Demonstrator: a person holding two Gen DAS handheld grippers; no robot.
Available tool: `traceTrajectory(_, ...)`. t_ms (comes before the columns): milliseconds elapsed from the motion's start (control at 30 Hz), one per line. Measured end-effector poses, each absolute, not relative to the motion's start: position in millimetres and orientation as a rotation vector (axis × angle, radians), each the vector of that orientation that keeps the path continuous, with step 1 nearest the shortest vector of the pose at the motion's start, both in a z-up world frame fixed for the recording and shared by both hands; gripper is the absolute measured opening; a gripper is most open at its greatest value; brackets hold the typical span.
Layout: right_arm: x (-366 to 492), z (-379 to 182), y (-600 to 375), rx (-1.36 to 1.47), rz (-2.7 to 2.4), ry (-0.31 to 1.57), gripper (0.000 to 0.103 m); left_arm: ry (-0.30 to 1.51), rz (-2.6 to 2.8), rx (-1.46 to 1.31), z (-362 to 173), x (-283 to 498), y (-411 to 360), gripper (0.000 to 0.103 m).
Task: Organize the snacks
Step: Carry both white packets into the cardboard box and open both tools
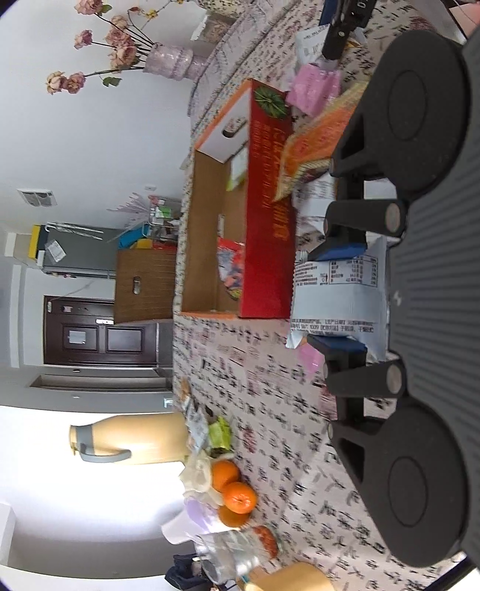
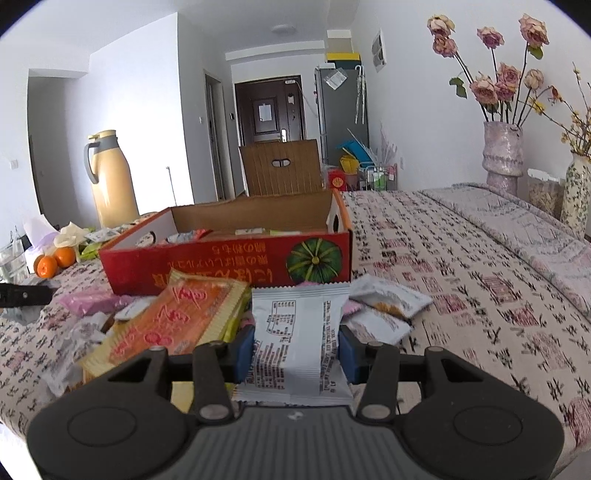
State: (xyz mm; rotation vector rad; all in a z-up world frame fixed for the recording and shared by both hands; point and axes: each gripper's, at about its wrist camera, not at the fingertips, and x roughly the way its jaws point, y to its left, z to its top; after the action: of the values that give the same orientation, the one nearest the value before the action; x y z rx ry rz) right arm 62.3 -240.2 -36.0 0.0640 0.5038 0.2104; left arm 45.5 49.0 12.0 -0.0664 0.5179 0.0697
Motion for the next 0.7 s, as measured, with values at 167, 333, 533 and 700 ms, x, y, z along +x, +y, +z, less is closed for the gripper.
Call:
traceTrajectory(167,76,-26,-237,0.064,0.216,0.469,0.046,0.477,0.057,-0.057,25,60,43,0.041)
traceTrajectory(333,96,-13,-232,0.066,0.22,0.43,0.046,0.44,0.038,-0.029,38,79,33,0.041)
traceTrajectory(533,125,0,-227,0.071,0.223,0.392,0.046,0.398,0.017,0.002,53,105,23,0.041)
traceTrajectory(700,151,13,-220,0.072,0.219,0.36,0.046,0.365,0.004,0.02,65,128,16,0.041)
